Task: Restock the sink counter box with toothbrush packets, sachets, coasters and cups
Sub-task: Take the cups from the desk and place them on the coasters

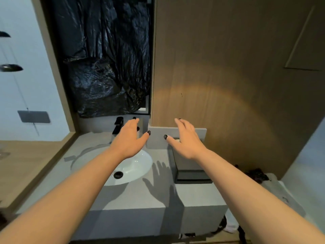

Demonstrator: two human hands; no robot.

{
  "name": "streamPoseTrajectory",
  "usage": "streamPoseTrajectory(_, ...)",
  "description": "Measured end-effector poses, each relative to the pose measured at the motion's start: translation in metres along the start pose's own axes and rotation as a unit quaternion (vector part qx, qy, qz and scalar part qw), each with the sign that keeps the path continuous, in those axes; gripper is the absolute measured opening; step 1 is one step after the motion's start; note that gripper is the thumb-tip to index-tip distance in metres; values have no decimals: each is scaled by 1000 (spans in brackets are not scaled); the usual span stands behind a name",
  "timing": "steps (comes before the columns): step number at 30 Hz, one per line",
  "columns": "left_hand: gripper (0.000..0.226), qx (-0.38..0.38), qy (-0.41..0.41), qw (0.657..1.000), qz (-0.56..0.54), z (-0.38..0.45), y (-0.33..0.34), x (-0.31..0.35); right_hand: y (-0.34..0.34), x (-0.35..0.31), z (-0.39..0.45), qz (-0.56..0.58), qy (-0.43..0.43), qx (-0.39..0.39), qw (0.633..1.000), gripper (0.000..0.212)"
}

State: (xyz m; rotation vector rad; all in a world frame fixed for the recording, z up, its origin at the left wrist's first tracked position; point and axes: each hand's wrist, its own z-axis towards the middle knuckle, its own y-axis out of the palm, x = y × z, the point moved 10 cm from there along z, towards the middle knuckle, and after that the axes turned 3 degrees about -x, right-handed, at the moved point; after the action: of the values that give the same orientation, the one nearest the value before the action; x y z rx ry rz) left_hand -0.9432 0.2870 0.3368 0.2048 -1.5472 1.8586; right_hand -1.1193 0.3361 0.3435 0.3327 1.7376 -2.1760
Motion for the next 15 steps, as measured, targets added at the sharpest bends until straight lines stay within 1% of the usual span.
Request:
streamPoseTrajectory(5,64,21,-8,1000,-11,-29,-27,-13,10,-40,-9,16,-24,8,1000,75)
streamPoseTrajectory(7,67,20,-15,1000,-6,-38,-36,-27,16,-57,-11,20,-30,8,999,74)
streamPoseTrajectory(12,70,23,-57,998,-8,-67,-68,-84,43,-111,-4,36,-43,-5,998,72)
streamPoseTrajectory(15,71,13,-73,997,-3,-92,-93,-127,68,-156,6,49,-54,-19,997,71)
